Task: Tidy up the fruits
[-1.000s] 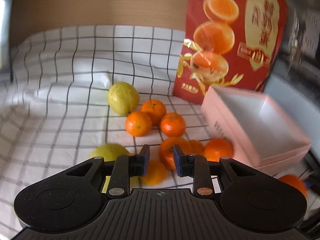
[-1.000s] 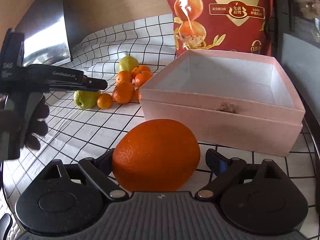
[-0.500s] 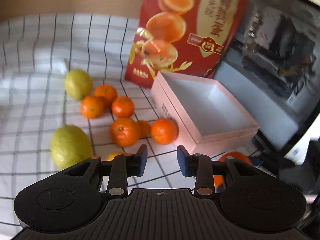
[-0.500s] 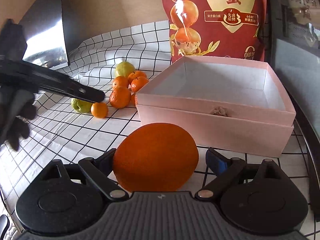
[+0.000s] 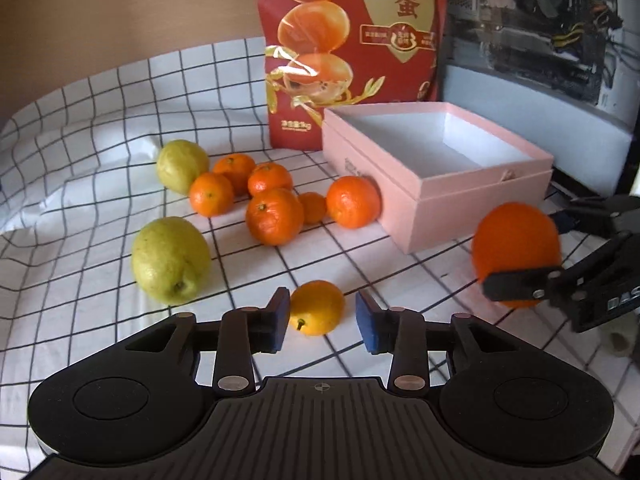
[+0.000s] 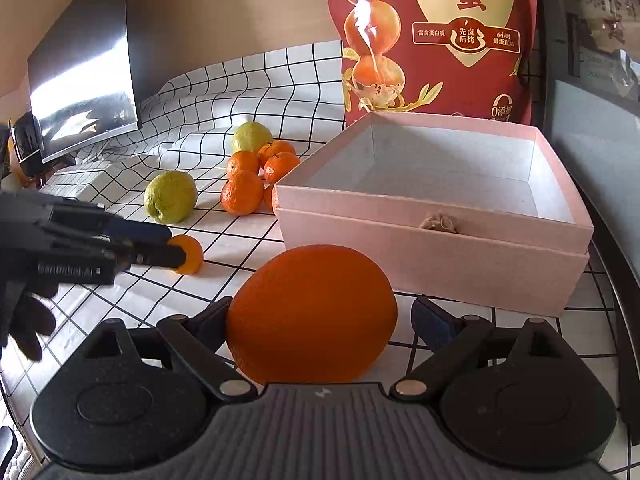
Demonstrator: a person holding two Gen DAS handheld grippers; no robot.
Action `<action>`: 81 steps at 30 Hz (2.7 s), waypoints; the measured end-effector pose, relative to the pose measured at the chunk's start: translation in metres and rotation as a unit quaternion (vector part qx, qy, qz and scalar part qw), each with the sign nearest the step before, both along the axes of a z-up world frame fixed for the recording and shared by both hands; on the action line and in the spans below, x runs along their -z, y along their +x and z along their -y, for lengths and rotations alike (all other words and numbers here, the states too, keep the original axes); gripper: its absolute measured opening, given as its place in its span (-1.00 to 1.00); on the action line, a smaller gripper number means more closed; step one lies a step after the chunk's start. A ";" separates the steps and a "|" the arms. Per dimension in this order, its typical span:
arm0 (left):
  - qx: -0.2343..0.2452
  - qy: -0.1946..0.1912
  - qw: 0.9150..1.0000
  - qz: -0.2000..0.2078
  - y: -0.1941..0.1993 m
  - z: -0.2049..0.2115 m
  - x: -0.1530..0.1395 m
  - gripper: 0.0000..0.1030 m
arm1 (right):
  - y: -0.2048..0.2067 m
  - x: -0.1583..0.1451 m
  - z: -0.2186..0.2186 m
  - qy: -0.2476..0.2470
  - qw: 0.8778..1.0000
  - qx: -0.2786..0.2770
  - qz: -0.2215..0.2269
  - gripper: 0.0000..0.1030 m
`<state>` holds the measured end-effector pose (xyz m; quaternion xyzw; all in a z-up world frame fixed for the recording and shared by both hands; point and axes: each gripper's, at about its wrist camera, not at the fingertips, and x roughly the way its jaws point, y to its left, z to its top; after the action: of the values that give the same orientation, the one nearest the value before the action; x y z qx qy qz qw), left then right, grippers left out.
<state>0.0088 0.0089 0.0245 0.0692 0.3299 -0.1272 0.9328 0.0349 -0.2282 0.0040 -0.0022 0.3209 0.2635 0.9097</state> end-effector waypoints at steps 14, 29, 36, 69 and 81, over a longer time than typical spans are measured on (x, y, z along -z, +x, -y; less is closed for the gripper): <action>-0.032 -0.064 0.997 0.000 0.020 -0.014 0.006 -0.27 | 0.005 0.006 -0.010 -0.042 0.999 -0.005 -0.030 0.85; 0.040 -0.084 0.996 0.015 -0.059 0.033 0.012 -0.27 | -0.005 0.007 -0.012 -0.061 0.997 -0.003 -0.039 1.00; 0.032 -0.103 0.994 0.006 -0.060 0.023 0.011 -0.27 | -0.017 0.001 -0.015 -0.073 0.997 -0.010 0.004 0.97; 0.038 -0.176 0.984 -0.009 0.104 0.082 -0.056 -0.27 | 0.029 -0.179 0.001 -0.071 0.981 0.117 0.137 0.52; -0.008 -0.213 0.977 0.032 0.074 0.027 -0.040 -0.27 | 0.102 -0.109 -0.007 -0.071 0.987 0.146 -0.007 0.53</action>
<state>0.0832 -0.0180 0.0645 -0.1295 0.2661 -0.1849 0.9372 0.1368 -0.2215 0.1127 -0.0180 0.3424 0.1039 0.9336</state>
